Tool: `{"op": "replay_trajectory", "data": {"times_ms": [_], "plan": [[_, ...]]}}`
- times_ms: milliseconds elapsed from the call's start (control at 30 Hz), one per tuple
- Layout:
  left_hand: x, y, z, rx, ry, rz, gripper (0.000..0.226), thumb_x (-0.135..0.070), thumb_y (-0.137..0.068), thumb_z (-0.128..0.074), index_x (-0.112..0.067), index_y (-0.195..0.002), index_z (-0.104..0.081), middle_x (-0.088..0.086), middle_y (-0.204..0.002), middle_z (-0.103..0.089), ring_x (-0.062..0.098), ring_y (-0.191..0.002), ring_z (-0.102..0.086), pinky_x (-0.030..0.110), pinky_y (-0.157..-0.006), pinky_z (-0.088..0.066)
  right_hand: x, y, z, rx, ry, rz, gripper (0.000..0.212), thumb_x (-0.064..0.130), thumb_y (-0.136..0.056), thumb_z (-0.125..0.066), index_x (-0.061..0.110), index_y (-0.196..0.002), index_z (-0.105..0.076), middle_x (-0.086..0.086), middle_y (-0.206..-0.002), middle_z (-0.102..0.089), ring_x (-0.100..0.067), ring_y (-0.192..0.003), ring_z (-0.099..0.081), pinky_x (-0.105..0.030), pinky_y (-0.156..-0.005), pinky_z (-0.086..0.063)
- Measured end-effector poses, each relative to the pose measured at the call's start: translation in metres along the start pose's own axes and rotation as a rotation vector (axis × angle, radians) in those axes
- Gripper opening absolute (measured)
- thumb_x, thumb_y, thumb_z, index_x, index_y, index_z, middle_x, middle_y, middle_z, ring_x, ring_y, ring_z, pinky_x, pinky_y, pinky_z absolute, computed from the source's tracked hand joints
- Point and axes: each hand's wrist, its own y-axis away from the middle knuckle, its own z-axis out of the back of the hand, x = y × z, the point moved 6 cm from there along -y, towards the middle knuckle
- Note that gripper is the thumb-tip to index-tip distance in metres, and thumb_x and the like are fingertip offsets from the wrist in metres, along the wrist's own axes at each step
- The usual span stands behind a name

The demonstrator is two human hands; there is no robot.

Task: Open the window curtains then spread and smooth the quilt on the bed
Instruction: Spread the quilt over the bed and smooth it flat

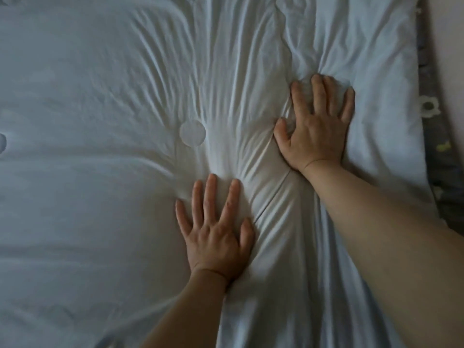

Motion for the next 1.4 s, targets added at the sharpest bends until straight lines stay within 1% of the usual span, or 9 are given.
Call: {"op": "replay_trajectory", "data": {"times_ms": [233,367,500,800,967,1067,1167,1267,1400], "plan": [[0.000,-0.009,-0.001,-0.016,0.024,0.002,0.074,-0.055,-0.075,-0.039,-0.041,-0.147,-0.026,0.002,-0.157,-0.021,0.027,-0.146,-0.014,0.060,-0.114,-0.005,0.001,0.015,0.013,0.020,0.003,0.007,0.061,0.046,-0.087,-0.035,0.018,-0.141,-0.042,-0.013,-0.150,-0.035,-0.030,-0.143,-0.025,-0.053,-0.117,-0.011],[0.001,-0.010,0.000,-0.034,0.034,0.000,0.074,-0.055,-0.075,-0.039,-0.041,-0.147,-0.026,0.002,-0.158,-0.021,0.027,-0.146,-0.014,0.061,-0.114,-0.005,0.004,0.103,0.039,0.042,-0.152,0.020,0.053,0.031,-0.086,-0.045,0.009,-0.134,-0.051,-0.017,-0.144,-0.043,-0.034,-0.136,-0.036,-0.046,-0.115,-0.023],[0.002,-0.011,-0.001,-0.054,0.046,-0.004,0.074,-0.056,-0.075,-0.039,-0.041,-0.147,-0.026,0.002,-0.158,-0.020,0.027,-0.146,-0.013,0.061,-0.114,-0.004,0.006,0.173,0.054,0.068,-0.089,0.108,0.052,0.027,-0.087,-0.049,0.006,-0.134,-0.053,-0.020,-0.142,-0.046,-0.035,-0.135,-0.038,-0.048,-0.115,-0.025],[0.005,-0.015,-0.001,-0.089,0.033,-0.017,0.072,-0.059,-0.077,-0.032,-0.044,-0.147,-0.023,-0.002,-0.159,-0.016,0.024,-0.147,-0.010,0.059,-0.115,-0.003,0.006,0.173,0.044,-0.008,-0.081,0.092,0.051,0.029,-0.085,-0.048,0.008,-0.132,-0.056,-0.019,-0.140,-0.049,-0.035,-0.133,-0.042,-0.048,-0.113,-0.026],[0.002,-0.013,-0.001,-0.072,0.036,-0.044,0.068,-0.058,-0.082,-0.029,-0.044,-0.148,-0.019,0.000,-0.160,-0.011,0.025,-0.148,-0.006,0.060,-0.115,-0.001,0.007,0.179,0.034,0.073,0.068,0.136,0.050,0.031,-0.090,-0.038,0.012,-0.133,-0.054,-0.017,-0.143,-0.046,-0.032,-0.135,-0.039,-0.049,-0.114,-0.025],[-0.003,0.016,0.002,0.007,0.035,-0.080,0.064,-0.057,-0.090,-0.027,-0.042,-0.150,-0.010,0.000,-0.161,-0.003,0.023,-0.148,0.001,0.059,-0.116,0.002,0.004,0.199,0.039,0.189,0.110,0.140,0.054,0.032,-0.091,-0.028,0.013,-0.137,-0.049,-0.017,-0.146,-0.041,-0.033,-0.137,-0.036,-0.053,-0.113,-0.023],[0.000,0.089,0.000,0.059,0.069,-0.130,0.064,-0.057,-0.090,-0.026,-0.041,-0.150,-0.009,-0.001,-0.161,-0.002,0.020,-0.148,0.001,0.057,-0.116,0.000,0.000,0.240,0.051,0.245,0.131,0.132,0.053,0.031,-0.091,-0.028,0.015,-0.136,-0.050,-0.018,-0.146,-0.041,-0.034,-0.137,-0.036,-0.056,-0.111,-0.024],[0.017,0.184,-0.005,0.069,0.082,-0.159,0.067,-0.057,-0.087,-0.027,-0.038,-0.150,-0.018,0.001,-0.161,-0.013,0.022,-0.148,-0.008,0.058,-0.116,-0.005,-0.001,0.298,0.075,0.226,0.134,0.096,0.051,0.034,-0.092,-0.034,0.015,-0.136,-0.051,-0.017,-0.145,-0.042,-0.033,-0.136,-0.038,-0.054,-0.112,-0.025],[0.044,0.291,-0.021,0.134,0.075,-0.126,0.068,-0.058,-0.084,-0.036,-0.035,-0.148,-0.031,0.004,-0.158,-0.025,0.026,-0.146,-0.021,0.060,-0.113,-0.012,-0.008,0.408,0.105,0.278,0.125,0.048,0.059,0.038,-0.092,-0.033,0.012,-0.144,-0.040,-0.017,-0.151,-0.034,-0.031,-0.142,-0.028,-0.053,-0.115,-0.020]]}}
